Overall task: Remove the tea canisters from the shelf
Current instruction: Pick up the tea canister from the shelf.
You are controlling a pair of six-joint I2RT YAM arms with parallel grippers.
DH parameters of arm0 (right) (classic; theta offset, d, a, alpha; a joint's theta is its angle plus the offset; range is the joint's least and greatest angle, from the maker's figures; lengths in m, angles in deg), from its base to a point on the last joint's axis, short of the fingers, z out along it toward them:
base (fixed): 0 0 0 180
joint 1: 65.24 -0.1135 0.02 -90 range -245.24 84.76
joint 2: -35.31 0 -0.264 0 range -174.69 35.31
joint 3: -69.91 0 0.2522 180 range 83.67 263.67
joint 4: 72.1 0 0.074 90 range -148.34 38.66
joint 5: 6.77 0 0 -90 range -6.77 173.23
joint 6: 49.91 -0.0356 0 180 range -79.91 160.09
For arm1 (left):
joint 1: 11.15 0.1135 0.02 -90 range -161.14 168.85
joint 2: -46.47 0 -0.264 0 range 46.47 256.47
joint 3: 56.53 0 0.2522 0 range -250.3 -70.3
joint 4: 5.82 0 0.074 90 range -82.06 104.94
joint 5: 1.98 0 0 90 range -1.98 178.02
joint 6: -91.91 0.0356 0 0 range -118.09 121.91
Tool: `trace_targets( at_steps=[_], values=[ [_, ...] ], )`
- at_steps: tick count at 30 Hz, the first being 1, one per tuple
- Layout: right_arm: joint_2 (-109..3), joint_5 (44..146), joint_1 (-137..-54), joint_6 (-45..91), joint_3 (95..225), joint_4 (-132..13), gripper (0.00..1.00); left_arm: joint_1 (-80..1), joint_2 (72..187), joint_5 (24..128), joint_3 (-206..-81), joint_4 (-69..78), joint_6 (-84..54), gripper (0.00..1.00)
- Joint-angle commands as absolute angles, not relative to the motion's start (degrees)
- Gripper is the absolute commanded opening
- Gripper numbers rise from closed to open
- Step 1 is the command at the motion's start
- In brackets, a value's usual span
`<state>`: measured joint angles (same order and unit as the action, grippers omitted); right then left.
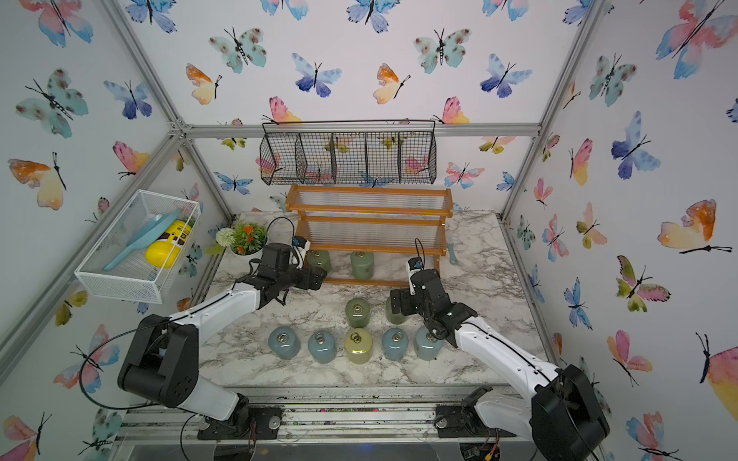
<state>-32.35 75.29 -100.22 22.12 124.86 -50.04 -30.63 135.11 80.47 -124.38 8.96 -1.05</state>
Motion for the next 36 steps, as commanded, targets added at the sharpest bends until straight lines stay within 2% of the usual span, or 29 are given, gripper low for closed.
trace_targets(
  at_steps=[1, 17, 30, 36],
  values=[
    [-31.85, 74.53, -100.32, 21.37, 124.03, -49.92, 1.0, -30.44, 137.91, 80.88, -126.76, 8.21, -0.2, 0.99],
    [-30.82, 73.92, -100.31, 20.87, 123.48, -49.04, 1.0, -30.4, 148.09, 85.31, -134.34, 7.9, -0.03, 0.98],
    [-30.13, 73.54, -100.34, 20.23, 122.98, -48.42, 1.0, -30.39, 152.1, 83.58, -139.46, 7.77, 1.02, 1.0],
    [-29.68, 73.13, -100.31, 20.23, 122.74, -48.13, 1.0, -30.43, 151.78, 82.23, -138.88, 6.95, 1.38, 0.94]
  ],
)
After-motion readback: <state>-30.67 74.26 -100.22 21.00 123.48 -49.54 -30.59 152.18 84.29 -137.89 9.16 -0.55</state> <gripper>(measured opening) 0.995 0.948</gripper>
